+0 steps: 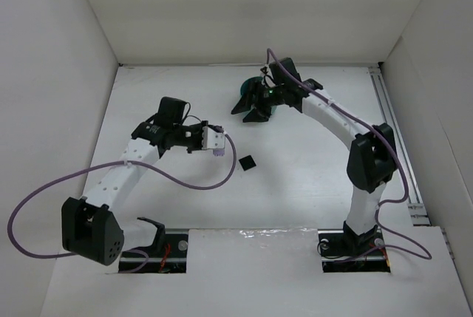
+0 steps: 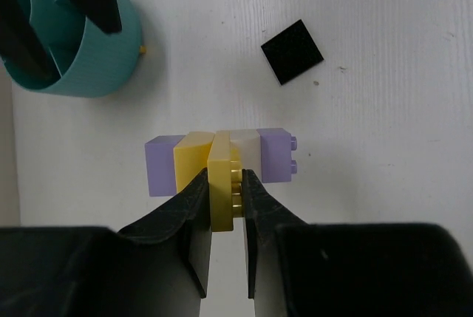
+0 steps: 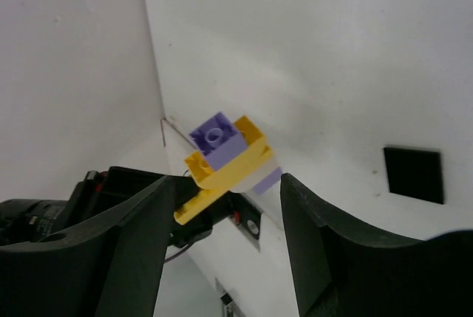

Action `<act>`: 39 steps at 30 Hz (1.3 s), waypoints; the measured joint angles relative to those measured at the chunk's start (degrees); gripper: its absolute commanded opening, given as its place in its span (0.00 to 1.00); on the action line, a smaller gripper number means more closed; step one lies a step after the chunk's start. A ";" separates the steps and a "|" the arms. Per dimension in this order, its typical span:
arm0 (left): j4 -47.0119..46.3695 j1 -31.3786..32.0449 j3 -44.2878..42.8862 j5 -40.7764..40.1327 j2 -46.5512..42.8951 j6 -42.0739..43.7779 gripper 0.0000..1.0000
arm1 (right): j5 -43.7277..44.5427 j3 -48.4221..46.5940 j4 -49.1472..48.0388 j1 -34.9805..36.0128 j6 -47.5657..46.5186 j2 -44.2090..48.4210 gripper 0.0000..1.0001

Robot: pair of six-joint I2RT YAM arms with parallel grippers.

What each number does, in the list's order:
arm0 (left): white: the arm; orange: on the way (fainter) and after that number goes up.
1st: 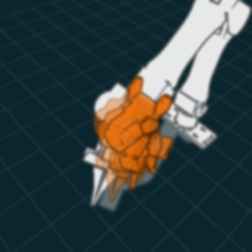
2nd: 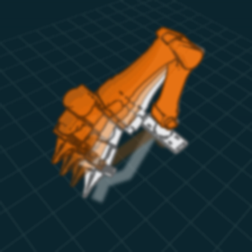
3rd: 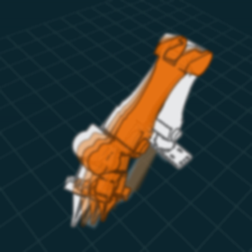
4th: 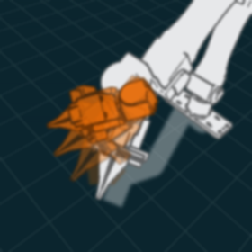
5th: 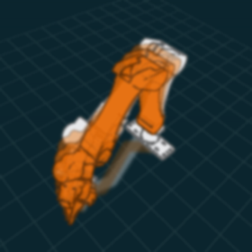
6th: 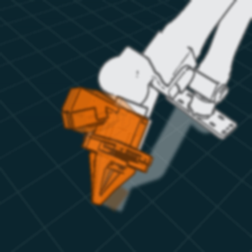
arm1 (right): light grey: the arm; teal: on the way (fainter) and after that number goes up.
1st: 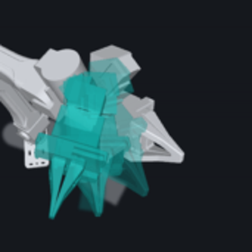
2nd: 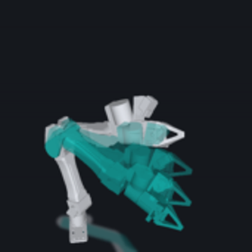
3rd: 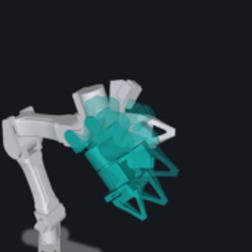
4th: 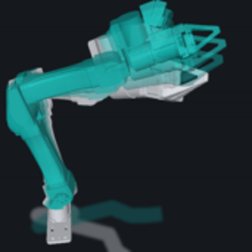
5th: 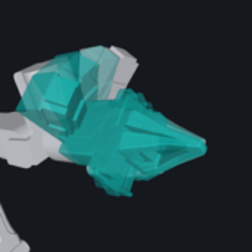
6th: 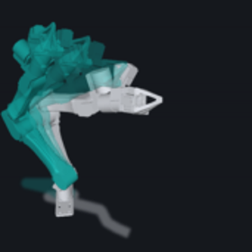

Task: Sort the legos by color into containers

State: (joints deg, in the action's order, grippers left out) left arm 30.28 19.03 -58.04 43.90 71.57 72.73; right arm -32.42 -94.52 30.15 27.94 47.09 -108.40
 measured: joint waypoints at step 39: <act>-9.68 3.80 5.40 1.77 -7.54 -3.78 0.00 | -7.76 -8.31 9.60 6.56 -14.58 -5.75 0.60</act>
State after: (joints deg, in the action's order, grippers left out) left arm 20.60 22.83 -52.64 45.67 64.03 68.95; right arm -40.18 -102.83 39.75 34.50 32.51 -114.15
